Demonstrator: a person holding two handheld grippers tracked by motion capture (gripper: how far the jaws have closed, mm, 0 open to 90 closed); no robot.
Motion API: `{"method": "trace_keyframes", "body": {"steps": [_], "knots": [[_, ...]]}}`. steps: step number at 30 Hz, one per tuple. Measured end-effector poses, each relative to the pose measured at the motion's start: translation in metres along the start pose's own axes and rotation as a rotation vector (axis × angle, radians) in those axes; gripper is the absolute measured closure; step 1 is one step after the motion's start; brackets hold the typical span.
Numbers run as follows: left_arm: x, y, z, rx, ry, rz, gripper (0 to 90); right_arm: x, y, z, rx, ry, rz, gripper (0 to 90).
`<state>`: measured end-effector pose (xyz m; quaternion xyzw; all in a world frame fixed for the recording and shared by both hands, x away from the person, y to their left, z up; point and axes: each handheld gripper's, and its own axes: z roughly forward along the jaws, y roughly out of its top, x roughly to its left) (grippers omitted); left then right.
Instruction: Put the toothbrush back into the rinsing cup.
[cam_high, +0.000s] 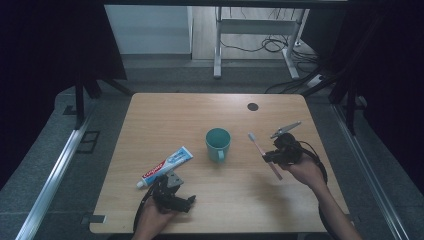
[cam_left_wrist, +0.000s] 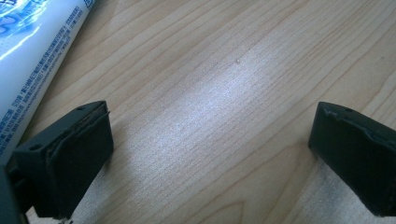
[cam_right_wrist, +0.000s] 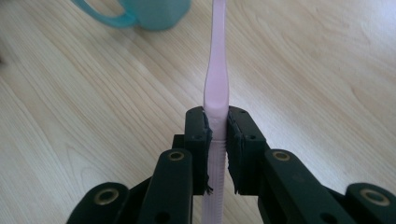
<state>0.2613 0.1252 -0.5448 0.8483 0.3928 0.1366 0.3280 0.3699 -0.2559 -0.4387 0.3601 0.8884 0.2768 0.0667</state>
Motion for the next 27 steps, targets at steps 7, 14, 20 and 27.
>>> {"method": "trace_keyframes", "body": {"steps": [7,14,20,27], "knots": [[0.0,0.0,0.0,0.0,0.0,0.0,0.0,0.006,0.006,-0.001,-0.055,0.009,-0.019,78.6],[0.0,0.0,0.0,0.0,0.0,0.0,0.0,0.014,0.016,-0.004,-0.108,0.02,-0.028,78.6],[0.0,0.0,0.0,0.0,-0.001,0.0,0.0,0.018,0.023,-0.004,-0.141,0.023,-0.031,78.6],[0.0,0.0,0.0,0.0,-0.001,0.0,0.0,0.022,0.032,-0.003,-0.182,0.035,-0.041,78.6]]}}
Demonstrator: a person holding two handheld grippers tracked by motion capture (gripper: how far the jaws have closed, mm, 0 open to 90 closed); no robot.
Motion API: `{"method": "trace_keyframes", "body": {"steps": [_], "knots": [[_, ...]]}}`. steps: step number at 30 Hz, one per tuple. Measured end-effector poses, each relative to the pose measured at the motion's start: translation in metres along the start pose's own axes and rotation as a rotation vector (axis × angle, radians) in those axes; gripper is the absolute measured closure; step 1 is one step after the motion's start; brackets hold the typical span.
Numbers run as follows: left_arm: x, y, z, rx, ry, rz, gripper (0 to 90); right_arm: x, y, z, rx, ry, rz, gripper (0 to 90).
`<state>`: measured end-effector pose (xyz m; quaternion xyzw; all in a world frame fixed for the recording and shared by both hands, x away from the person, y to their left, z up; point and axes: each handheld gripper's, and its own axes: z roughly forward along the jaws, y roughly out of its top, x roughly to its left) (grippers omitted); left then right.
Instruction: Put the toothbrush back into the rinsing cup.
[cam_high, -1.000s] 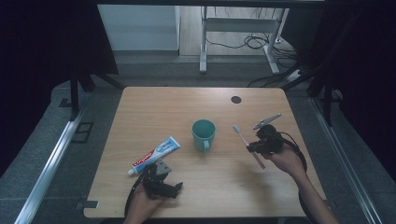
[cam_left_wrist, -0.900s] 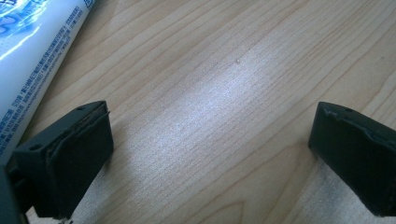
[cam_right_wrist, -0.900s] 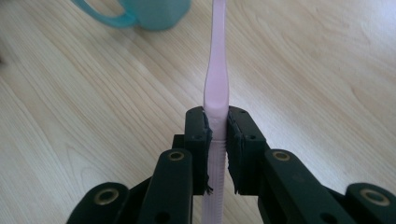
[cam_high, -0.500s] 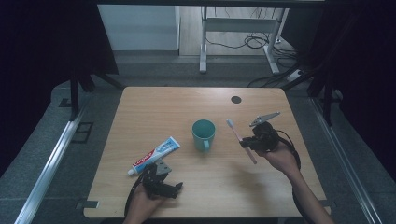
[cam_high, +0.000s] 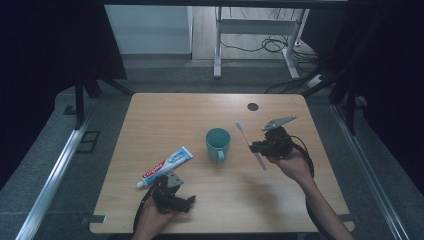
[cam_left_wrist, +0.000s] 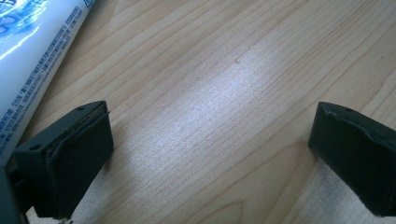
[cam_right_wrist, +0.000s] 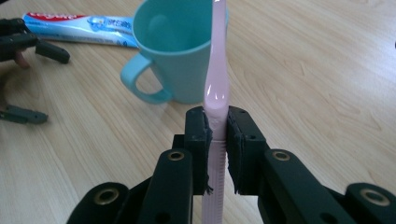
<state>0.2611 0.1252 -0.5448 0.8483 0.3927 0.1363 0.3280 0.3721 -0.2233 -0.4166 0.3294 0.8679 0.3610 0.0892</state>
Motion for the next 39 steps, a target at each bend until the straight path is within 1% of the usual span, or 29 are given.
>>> {"method": "trace_keyframes", "body": {"steps": [3,8,9,20,24,25,34,39], "knots": [[0.0,0.0,0.0,0.0,0.0,0.0,0.0,0.001,0.004,0.001,-0.016,0.002,-0.013,78.6],[0.0,0.0,0.0,0.0,0.0,0.0,0.0,0.004,0.01,0.003,-0.035,0.002,-0.016,78.6],[0.0,0.0,0.0,0.0,0.0,0.0,0.0,0.005,0.014,0.004,-0.048,0.001,-0.019,78.6],[0.0,0.0,0.0,0.0,0.0,0.001,0.0,0.009,0.03,0.01,-0.107,0.001,-0.028,78.6],[0.0,0.0,0.0,0.0,0.0,0.001,0.0,0.009,0.034,0.012,-0.122,0.005,-0.024,78.6],[0.0,0.0,0.0,0.001,0.0,0.001,0.0,0.009,0.037,0.013,-0.133,0.005,-0.022,78.6],[0.0,0.0,0.0,0.002,0.0,0.002,0.0,0.01,0.048,0.018,-0.154,0.006,-0.023,78.6],[0.0,0.0,0.0,0.002,0.001,0.003,0.0,0.011,0.054,0.021,-0.177,0.012,-0.011,78.6]]}}
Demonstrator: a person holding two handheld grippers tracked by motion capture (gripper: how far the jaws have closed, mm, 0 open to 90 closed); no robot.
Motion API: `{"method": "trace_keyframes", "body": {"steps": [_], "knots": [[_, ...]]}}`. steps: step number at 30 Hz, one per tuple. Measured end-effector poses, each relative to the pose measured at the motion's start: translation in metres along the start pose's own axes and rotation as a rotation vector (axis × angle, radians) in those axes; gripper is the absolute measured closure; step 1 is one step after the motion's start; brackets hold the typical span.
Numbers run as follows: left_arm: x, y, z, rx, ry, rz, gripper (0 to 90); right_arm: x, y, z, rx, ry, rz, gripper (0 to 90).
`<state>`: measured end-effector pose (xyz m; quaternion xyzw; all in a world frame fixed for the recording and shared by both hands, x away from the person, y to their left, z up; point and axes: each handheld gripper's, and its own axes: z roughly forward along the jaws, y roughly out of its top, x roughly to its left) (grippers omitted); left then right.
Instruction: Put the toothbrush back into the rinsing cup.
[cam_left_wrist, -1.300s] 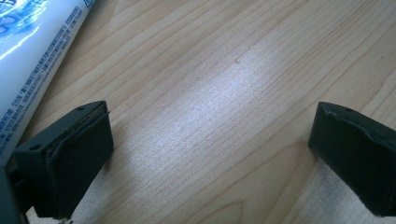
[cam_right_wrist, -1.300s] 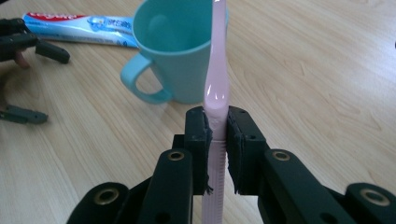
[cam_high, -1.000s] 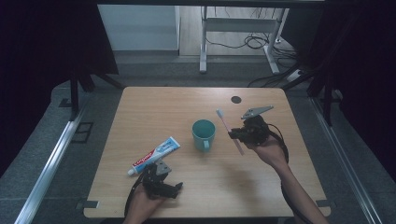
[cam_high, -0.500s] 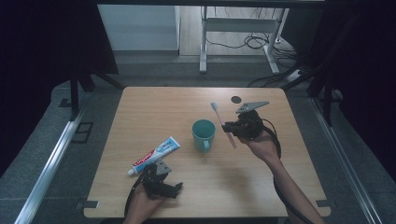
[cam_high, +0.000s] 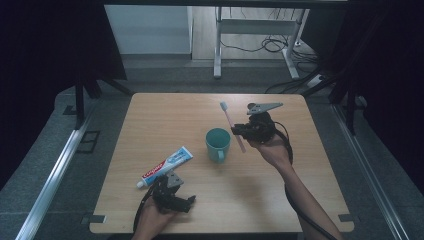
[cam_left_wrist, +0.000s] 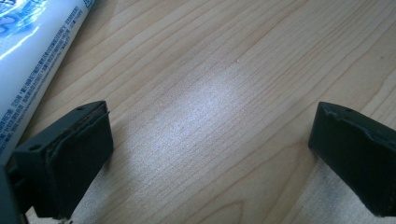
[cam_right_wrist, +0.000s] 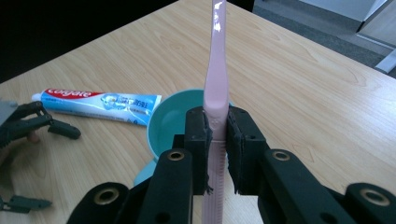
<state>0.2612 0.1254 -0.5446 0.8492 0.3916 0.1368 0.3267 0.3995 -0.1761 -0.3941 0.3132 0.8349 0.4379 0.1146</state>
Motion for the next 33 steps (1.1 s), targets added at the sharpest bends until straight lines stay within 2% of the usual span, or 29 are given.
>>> {"method": "trace_keyframes", "body": {"steps": [33], "knots": [[0.0,0.0,0.0,-0.004,0.0,-0.003,0.0,0.014,0.034,0.021,-0.059,0.005,-0.016,78.6]]}}
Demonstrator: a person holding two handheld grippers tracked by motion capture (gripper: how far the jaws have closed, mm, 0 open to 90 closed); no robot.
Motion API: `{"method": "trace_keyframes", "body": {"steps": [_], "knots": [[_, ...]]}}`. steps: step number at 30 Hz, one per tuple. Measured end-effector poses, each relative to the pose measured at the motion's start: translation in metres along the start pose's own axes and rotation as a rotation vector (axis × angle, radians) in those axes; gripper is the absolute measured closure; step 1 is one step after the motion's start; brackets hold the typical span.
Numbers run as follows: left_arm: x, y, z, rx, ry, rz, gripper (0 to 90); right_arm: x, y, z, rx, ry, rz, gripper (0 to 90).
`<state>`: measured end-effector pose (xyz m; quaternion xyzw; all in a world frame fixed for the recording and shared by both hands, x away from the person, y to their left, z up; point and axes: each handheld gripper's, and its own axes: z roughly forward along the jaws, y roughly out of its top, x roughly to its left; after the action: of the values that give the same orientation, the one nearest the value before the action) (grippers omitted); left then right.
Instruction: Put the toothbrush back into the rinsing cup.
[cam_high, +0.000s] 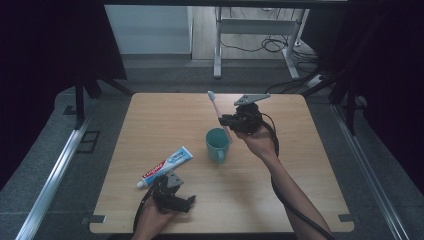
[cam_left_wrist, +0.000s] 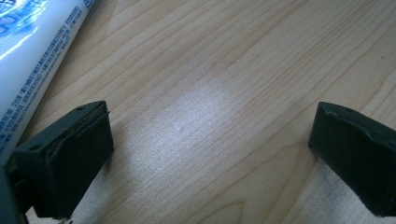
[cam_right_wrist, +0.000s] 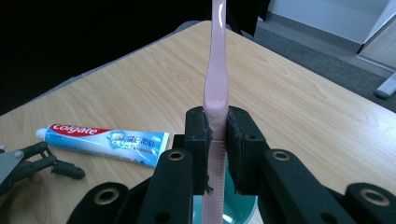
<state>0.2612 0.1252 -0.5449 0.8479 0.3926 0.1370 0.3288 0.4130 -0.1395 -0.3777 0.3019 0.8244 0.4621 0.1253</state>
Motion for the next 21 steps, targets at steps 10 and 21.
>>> {"method": "trace_keyframes", "body": {"steps": [10,21], "knots": [[0.0,0.0,0.0,0.002,0.0,0.002,0.0,0.006,0.003,0.013,-0.008,-0.009,-0.03,78.6],[0.0,0.0,0.0,0.003,-0.001,0.001,0.0,0.006,-0.008,0.024,-0.003,-0.013,-0.035,78.6]]}}
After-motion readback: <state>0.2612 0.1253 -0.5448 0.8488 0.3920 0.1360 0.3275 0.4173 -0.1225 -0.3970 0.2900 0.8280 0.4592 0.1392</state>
